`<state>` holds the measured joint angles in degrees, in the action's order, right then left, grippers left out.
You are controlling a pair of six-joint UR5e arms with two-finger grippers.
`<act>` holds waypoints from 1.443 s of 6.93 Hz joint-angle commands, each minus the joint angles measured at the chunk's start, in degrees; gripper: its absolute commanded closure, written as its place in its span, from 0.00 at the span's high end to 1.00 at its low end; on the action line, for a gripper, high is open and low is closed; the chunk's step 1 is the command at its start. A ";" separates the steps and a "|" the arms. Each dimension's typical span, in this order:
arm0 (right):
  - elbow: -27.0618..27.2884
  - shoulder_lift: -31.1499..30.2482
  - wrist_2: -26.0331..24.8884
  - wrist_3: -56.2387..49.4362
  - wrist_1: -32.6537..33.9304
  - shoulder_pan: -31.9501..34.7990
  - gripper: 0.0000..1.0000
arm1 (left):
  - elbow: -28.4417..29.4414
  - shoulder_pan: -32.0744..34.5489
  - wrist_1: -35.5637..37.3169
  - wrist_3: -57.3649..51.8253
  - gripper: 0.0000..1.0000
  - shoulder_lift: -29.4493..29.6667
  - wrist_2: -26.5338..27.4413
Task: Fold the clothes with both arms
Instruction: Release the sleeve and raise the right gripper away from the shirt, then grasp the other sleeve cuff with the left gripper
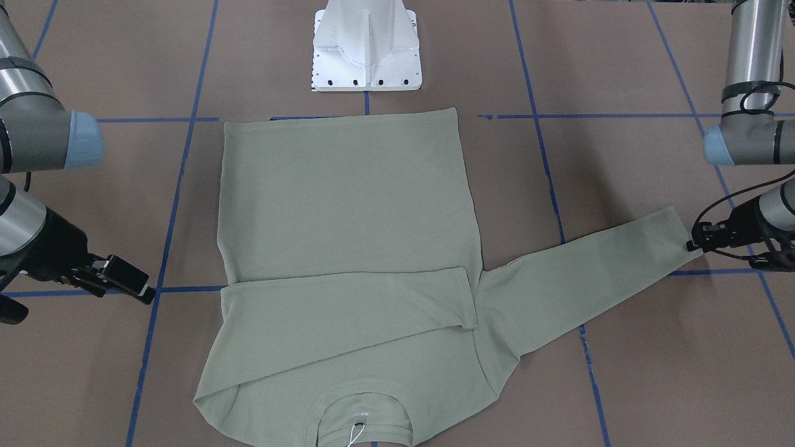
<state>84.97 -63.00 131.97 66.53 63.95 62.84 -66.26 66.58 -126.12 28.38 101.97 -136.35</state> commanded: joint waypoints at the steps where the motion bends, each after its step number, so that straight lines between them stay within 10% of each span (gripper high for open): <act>1: 0.10 -0.19 1.10 -0.09 0.03 0.88 0.99 | -0.10 0.04 -0.09 0.01 0.19 -0.11 -0.06; 2: 0.19 -0.19 1.10 -0.09 0.12 0.97 0.99 | -0.18 -0.05 -0.09 0.01 0.00 -0.11 -0.14; 7: 2.82 -2.29 1.27 -0.09 0.03 1.41 0.99 | -10.78 0.48 0.61 1.93 0.00 -0.98 -12.42; 10: 9.22 -6.94 0.93 0.00 0.03 2.46 1.00 | -24.94 -1.35 0.09 30.66 0.00 4.34 -13.25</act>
<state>91.71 -67.97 133.18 66.49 63.99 64.96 -86.64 66.35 -126.01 47.50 103.06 -149.81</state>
